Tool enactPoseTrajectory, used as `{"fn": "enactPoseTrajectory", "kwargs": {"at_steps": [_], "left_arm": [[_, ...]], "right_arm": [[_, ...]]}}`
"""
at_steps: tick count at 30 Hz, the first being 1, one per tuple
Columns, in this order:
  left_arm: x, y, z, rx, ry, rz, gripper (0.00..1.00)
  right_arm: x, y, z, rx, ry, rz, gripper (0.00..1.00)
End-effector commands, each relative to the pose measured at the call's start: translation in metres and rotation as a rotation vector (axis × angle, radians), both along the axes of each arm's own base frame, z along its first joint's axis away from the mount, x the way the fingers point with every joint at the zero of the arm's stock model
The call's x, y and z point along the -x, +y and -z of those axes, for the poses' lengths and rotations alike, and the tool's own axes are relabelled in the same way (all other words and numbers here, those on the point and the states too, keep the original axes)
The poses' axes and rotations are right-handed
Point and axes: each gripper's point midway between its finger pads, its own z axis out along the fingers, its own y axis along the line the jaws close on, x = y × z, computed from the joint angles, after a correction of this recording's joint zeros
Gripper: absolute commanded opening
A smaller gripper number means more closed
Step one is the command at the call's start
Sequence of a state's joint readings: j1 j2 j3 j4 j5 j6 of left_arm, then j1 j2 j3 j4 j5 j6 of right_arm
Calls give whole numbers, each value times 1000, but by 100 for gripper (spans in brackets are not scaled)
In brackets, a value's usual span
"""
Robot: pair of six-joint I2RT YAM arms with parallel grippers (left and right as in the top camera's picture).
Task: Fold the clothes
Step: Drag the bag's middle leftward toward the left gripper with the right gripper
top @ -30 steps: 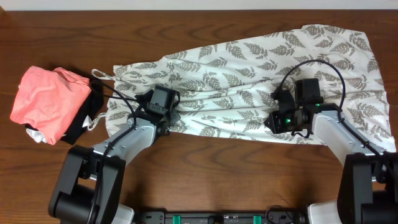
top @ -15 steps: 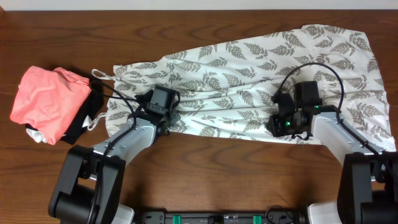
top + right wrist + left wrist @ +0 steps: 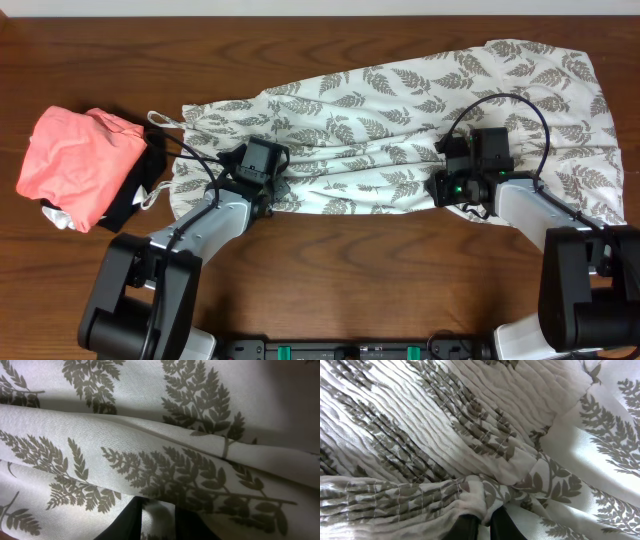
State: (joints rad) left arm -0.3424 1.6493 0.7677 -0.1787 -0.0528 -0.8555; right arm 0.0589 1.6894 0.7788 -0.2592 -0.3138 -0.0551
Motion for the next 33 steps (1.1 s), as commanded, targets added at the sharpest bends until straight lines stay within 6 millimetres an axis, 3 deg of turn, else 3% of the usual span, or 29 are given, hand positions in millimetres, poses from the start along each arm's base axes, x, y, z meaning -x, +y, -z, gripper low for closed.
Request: {"fn": "enactPoseTrajectory", "kwargs": {"at_steps": [1,4,9,11,16,24,33], "left_arm": [[14,8,19,-40,74,9,11],[14,8,19,-40,73,9,11],[14,8,19,-40,74,9,11],[14,8,19,-40,73,9,11],[14,8,19,-40,74,9,11],[15,8,20,-41,77,9,11],[15,8,20,-41,77,9,12]], "right_arm": [[7,0,7,4,40,18,22],[22,0,12,9,103,17,22],[64,-4,22,28,283,7,23],[71,-8,23,53,310,11,23],[57,-12,19,87,248,-25,23],[17,-5,-16,129,129,-141,21],[21,-1,-15,182,139,-168,22]]}}
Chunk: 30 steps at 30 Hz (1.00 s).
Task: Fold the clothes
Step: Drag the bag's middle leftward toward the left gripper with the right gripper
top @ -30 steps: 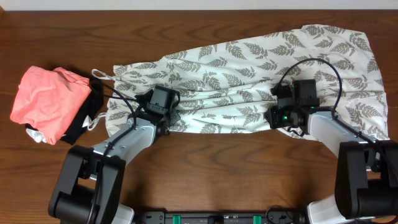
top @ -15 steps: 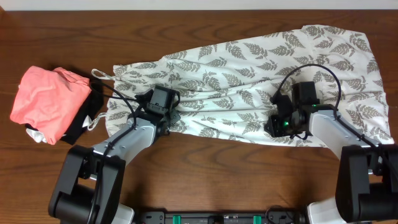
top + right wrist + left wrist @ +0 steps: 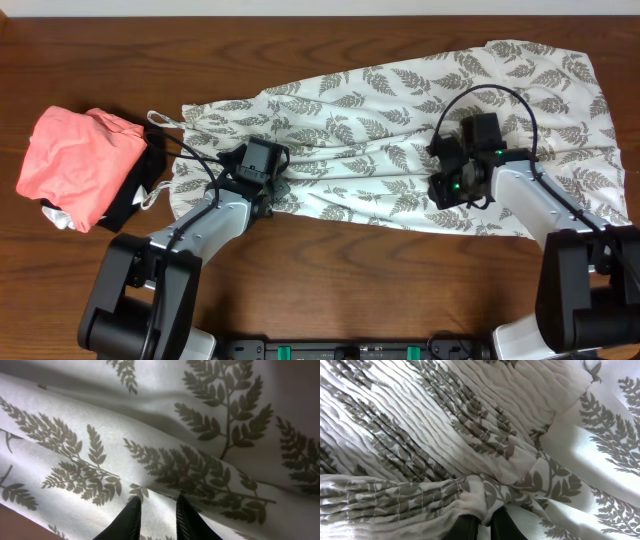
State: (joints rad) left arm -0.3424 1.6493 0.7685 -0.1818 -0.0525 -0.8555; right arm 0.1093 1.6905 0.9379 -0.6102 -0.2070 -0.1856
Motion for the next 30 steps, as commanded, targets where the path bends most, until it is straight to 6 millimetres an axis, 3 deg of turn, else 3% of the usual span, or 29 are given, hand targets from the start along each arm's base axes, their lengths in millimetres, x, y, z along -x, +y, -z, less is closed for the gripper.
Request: {"fn": "enactPoseTrajectory", "kwargs": {"at_steps": [1,5,10,12,16,22,30], "left_arm": [[15,8,20,-41,75,9,11],[15,8,20,-41,75,9,12],[15,8,20,-41,74,9,12],[15,8,20,-41,75,9,12],[15,8,20,-41,75,9,12],[15,8,20,-41,75,9,12],[15,8,20,-41,75,8,12]], "right_arm": [[1,2,0,28,0,-33,22],[15,10,1,15,50,-80,22],[22,27,2,40,9,-323,19],[22,28,3,104,-12,-429,24],[16,25,4,225,-52,-497,27],[0,25,1,288,-121,-498,47],[-8,23,-1,324,-158,-569,43]]}}
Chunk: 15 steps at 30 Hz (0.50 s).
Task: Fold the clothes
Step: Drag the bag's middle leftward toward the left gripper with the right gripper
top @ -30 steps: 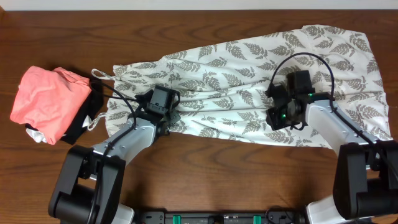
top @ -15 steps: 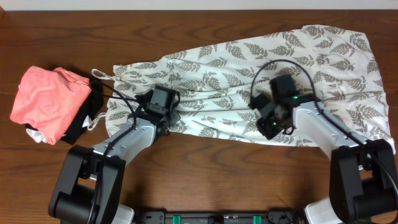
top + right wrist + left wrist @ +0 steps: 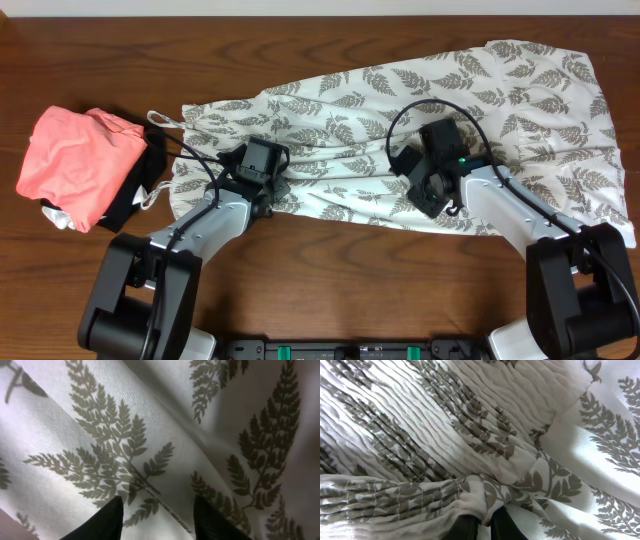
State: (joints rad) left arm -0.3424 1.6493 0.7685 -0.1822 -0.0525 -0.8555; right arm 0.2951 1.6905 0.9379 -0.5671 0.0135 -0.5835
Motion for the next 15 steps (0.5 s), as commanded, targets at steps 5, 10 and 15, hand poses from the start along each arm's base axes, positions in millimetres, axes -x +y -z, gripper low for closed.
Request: {"fn": "enactPoseTrajectory", "kwargs": {"at_steps": [5,10,15], "left_arm": [[15,8,20,-41,75,9,12],[15,8,20,-41,75,9,12],[15,8,19,-41,74,9,12]], "right_arm": [[-7,-6,-2,68,-33,-40,18],[-8,-5,-3,66,-40,-38,12],[-6,-6,-2,68,-28,-35,41]]}}
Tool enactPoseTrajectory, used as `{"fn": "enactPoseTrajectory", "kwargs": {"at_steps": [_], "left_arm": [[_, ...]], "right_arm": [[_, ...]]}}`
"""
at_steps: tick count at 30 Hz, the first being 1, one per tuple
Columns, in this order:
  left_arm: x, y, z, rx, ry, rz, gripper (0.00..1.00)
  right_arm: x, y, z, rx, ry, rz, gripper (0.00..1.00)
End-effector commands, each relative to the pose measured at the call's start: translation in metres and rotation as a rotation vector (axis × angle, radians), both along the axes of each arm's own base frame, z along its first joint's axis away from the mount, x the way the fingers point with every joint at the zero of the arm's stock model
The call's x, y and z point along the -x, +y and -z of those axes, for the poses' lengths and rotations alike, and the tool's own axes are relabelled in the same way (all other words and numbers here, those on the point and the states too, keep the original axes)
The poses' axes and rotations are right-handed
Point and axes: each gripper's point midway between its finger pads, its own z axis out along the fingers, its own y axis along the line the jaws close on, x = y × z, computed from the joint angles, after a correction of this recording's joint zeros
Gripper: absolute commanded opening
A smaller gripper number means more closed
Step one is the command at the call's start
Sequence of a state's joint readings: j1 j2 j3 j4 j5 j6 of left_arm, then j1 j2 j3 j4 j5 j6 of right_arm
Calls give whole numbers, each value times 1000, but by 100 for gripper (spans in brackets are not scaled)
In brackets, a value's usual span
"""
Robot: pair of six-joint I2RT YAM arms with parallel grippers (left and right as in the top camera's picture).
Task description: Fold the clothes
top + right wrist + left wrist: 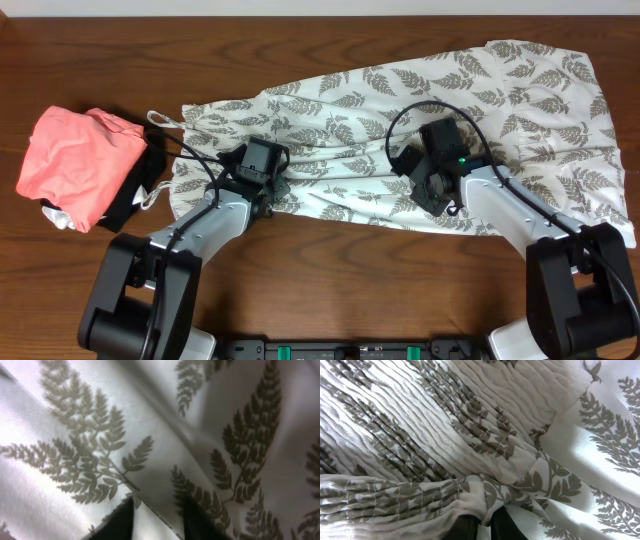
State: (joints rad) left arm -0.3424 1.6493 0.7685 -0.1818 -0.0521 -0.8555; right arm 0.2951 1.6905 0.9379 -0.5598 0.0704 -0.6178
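A white dress with a grey fern print (400, 110) lies spread across the table, its shirred bodice (420, 435) to the left and its skirt to the right. My left gripper (272, 188) sits on the bodice's near edge, shut on a bunched fold of the fabric (485, 522). Over the skirt's lower middle my right gripper (432, 195) points down. It is open, with a fabric edge running between its fingers (159, 520).
A crumpled pink garment (80, 165) lies on a black item (135, 195) at the left end of the brown wooden table (330, 280). A thin strap of the dress (160, 120) trails toward it. The skirt hem reaches the table's right edge.
The right gripper's fingers stand closer together than before, still over the same part of the skirt. The left gripper has not moved.
The right gripper first held a fold of skirt near the dress's near edge at the right. Then that edge lay folded further up and the fingers rested on flat cloth. After that the gripper stood further left, wide open, and now narrower. The left kept its pinch throughout.
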Motion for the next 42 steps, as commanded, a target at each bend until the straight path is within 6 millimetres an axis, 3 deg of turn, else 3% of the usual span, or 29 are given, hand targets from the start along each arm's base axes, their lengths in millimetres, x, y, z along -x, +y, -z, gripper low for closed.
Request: {"fn": "enactPoseTrajectory", "kwargs": {"at_steps": [1,11,20,22,25,29,40,42], "left_arm": [[15,8,20,-41,75,9,12],[15,8,20,-41,75,9,12],[15,8,20,-41,75,9,12],[15,8,20,-41,75,8,12],[15,8,20,-42,75,9,12],[15,8,20,-42,75,9,12],[15,8,20,-42,75,9,13],[16,9,20,-43,79,9,25]], "right_arm": [[0,3,-1,10,1,-17,45],[-2,4,0,20,-5,-62,52],[1,3,11,30,27,-64,48],[2,3,16,34,39,-64,40],[1,3,16,34,36,-60,18],[-9,-5,6,72,-18,-2,6],[-63,-5,-50,71,-241,72,6],[-72,-3,-54,44,-283,105,6]]}}
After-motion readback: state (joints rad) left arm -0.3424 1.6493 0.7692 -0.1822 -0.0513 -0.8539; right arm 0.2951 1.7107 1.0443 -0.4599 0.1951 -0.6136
